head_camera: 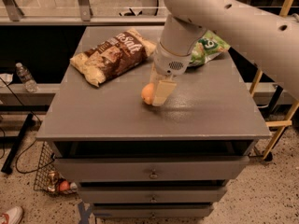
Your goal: Pick orange
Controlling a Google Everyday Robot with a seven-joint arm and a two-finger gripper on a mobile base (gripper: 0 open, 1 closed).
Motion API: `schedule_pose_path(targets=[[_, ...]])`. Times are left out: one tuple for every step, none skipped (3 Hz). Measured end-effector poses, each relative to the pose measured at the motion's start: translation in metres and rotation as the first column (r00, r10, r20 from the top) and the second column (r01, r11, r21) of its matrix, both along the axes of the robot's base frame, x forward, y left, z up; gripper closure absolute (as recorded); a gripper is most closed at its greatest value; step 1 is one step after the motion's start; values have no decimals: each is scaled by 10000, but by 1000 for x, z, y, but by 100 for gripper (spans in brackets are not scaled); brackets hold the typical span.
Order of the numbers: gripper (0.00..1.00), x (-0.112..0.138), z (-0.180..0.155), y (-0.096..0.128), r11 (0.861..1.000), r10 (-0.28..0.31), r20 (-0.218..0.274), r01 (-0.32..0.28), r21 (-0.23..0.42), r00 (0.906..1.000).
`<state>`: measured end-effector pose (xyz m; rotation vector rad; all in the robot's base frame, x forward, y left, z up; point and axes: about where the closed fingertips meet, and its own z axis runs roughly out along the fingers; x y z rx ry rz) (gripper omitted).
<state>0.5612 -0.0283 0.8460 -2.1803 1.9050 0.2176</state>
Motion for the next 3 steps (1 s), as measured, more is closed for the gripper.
schedule_pose_path(targets=[[88,2,30,-2,9965,85,276,-108,826,9996],[100,3,66,-7,9856,80,665,-191,1682,9978],[100,4,72,-5,9830,81,738,-215,1824,9972]])
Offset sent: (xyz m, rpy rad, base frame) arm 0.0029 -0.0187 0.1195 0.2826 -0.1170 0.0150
